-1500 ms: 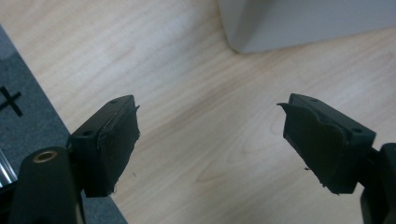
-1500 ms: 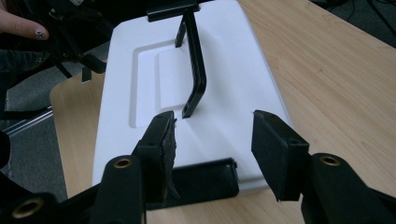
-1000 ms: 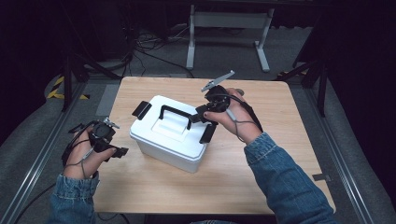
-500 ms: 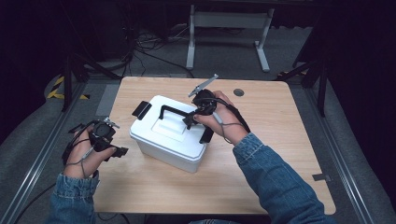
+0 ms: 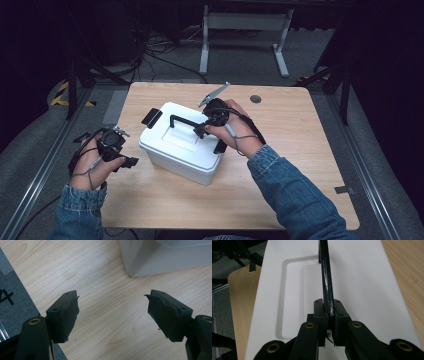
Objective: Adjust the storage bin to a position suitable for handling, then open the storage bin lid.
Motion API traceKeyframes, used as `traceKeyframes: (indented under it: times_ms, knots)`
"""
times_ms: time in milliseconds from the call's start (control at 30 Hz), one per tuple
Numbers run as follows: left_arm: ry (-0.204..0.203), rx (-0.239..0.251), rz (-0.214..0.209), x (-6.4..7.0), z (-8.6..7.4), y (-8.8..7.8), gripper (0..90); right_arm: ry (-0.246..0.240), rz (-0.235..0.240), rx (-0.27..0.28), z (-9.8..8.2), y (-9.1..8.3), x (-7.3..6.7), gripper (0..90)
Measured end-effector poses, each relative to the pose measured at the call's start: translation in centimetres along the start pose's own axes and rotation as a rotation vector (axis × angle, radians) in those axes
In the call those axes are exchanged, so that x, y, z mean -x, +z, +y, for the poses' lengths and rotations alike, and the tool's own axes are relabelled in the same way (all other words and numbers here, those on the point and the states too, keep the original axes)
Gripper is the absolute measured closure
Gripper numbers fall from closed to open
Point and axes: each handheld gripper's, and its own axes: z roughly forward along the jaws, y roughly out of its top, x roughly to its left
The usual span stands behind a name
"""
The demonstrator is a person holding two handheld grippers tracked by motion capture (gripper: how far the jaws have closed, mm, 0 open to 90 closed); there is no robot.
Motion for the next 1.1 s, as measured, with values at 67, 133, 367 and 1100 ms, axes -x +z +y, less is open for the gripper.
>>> traceKeyframes:
  times_ms: [67,133,367,1100]
  knots:
    - [0.0,0.001,0.0,-0.1,0.0,0.0,25.4,-0.008,-0.016,-0.002,0.1,0.0,-0.3,85.2]
    - [0.0,0.002,0.0,-0.1,0.0,0.0,25.4,-0.011,-0.019,-0.002,0.1,0.0,-0.3,85.2]
    - [0.0,0.005,-0.002,-0.2,0.1,0.0,25.4,-0.03,-0.034,0.038,0.2,-0.4,-0.6,85.4]
    - [0.001,0.013,-0.006,-0.2,0.4,0.0,25.1,-0.037,-0.072,0.173,1.0,-5.6,-1.8,85.5]
